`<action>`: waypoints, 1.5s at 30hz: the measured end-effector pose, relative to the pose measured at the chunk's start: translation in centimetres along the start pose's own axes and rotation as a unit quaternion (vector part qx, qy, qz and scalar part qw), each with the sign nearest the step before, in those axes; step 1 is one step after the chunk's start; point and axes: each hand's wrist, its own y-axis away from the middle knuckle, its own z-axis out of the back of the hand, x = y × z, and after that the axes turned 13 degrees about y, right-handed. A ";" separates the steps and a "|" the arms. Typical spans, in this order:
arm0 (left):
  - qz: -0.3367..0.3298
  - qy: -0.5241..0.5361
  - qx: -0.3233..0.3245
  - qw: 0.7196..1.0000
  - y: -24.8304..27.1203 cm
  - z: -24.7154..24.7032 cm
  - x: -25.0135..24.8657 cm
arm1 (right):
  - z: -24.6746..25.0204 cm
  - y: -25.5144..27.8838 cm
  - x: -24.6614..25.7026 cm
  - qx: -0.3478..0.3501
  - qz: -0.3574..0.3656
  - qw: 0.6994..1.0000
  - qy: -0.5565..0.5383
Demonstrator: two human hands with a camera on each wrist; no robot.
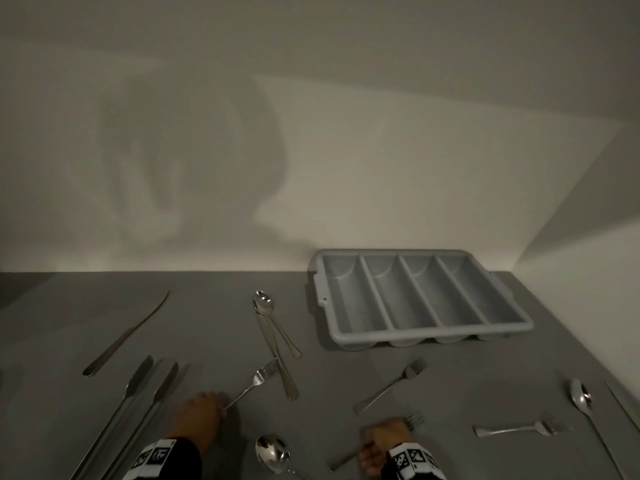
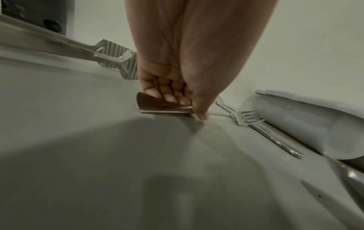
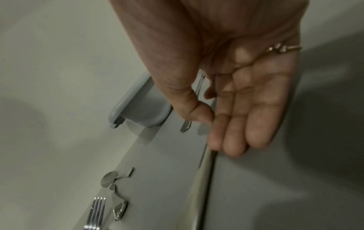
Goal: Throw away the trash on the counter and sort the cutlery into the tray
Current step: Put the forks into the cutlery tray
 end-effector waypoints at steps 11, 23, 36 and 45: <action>-0.145 0.341 -0.139 0.918 0.7 5.8 -7.6 | 3.3 3.2 -0.6 -0.252 0.066 0.961 -0.098; -0.183 0.316 -0.001 0.931 -9.2 -2.1 -25.2 | 13.8 1.4 -3.3 -0.357 0.215 0.894 -0.164; -0.021 0.024 0.101 0.994 -14.3 -6.6 -29.4 | 22.7 -4.9 -3.7 -0.211 0.246 0.926 -0.196; -0.141 0.291 -0.057 0.945 -4.5 -2.7 -25.2 | 17.1 -3.9 8.2 -0.155 0.444 0.882 0.038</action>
